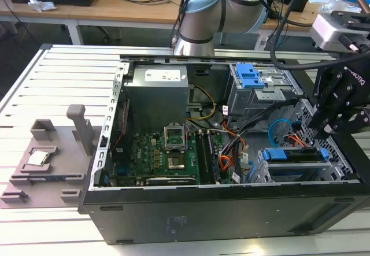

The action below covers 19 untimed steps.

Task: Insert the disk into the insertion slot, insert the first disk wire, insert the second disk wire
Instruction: 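Insert the second disk wire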

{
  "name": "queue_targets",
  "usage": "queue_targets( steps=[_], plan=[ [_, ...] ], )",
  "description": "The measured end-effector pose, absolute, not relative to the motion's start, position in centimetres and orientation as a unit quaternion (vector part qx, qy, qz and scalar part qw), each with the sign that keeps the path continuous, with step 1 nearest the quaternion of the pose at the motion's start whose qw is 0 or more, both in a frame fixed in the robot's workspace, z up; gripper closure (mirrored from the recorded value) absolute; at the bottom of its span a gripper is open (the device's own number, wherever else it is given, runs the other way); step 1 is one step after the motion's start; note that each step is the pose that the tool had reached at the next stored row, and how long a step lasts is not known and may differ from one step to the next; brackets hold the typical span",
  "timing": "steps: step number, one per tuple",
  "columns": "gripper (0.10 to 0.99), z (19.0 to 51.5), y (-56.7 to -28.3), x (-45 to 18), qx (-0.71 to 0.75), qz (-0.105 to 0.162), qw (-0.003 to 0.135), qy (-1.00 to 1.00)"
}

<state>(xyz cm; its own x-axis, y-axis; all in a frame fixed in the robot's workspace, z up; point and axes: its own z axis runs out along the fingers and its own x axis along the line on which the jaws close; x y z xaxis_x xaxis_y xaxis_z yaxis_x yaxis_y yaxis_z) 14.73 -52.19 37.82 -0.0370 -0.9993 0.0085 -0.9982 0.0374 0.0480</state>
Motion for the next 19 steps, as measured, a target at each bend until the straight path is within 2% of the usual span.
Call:
queue_targets(
  steps=[9,19],
  plan=[
    [0.784,38.1,-50.2,14.0,0.701,-0.014,0.020,-0.713],
    [0.784,37.9,-50.4,12.0,0.723,-0.010,0.023,-0.690]
  ],
)
